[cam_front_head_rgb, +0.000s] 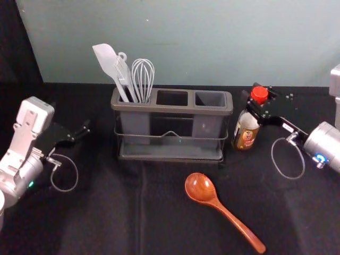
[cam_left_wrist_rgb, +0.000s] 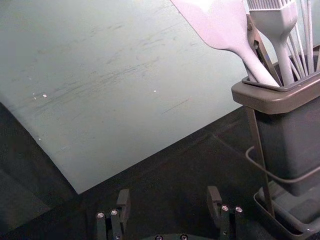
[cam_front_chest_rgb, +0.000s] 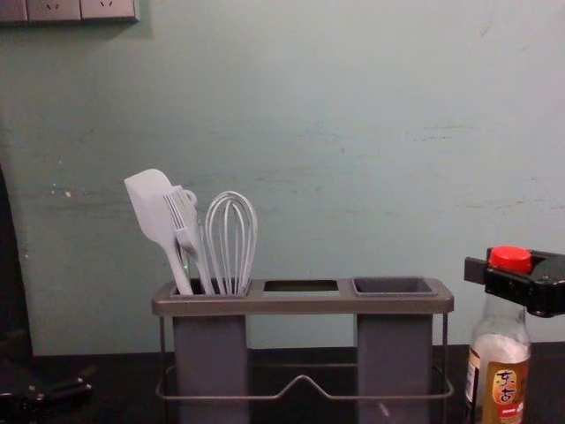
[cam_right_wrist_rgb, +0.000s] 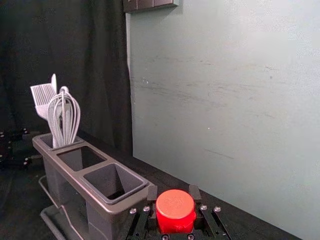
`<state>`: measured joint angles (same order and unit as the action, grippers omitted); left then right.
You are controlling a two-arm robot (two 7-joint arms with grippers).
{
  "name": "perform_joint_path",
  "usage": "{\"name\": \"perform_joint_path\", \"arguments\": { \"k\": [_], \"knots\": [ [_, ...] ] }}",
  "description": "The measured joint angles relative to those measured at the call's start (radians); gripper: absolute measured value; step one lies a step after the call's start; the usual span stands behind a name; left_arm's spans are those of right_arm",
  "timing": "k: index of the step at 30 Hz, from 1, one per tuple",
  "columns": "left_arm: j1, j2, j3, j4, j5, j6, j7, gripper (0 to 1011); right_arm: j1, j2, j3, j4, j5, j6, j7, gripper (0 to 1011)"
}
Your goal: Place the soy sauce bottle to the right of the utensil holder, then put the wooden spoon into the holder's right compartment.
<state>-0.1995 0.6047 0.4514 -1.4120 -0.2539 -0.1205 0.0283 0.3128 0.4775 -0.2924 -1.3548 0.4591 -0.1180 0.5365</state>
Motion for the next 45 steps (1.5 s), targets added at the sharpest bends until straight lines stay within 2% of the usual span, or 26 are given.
{"name": "perform_joint_path", "arguments": {
  "k": [15,37,40,41,42,44,45],
  "knots": [
    [0.000,0.000,0.000,0.000,0.000,0.000,0.000,1005,0.020,-0.018,-0.012,0.058,-0.024,-0.056,0.023,378],
    [0.000,0.000,0.000,0.000,0.000,0.000,0.000,1005,0.019,-0.026,-0.011,0.067,-0.030,-0.062,0.026,381],
    [0.000,0.000,0.000,0.000,0.000,0.000,0.000,1005,0.019,-0.026,-0.011,0.067,-0.029,-0.062,0.026,435],
    [0.000,0.000,0.000,0.000,0.000,0.000,0.000,1005,0.019,-0.026,-0.011,0.066,-0.029,-0.062,0.026,490],
    [0.000,0.000,0.000,0.000,0.000,0.000,0.000,1005,0.019,-0.026,-0.011,0.066,-0.029,-0.062,0.026,490],
    [0.000,0.000,0.000,0.000,0.000,0.000,0.000,1005,0.019,-0.026,-0.011,0.066,-0.029,-0.063,0.026,595],
    [0.000,0.000,0.000,0.000,0.000,0.000,0.000,1005,0.019,-0.025,-0.011,0.066,-0.029,-0.063,0.026,595]
  ]
}}
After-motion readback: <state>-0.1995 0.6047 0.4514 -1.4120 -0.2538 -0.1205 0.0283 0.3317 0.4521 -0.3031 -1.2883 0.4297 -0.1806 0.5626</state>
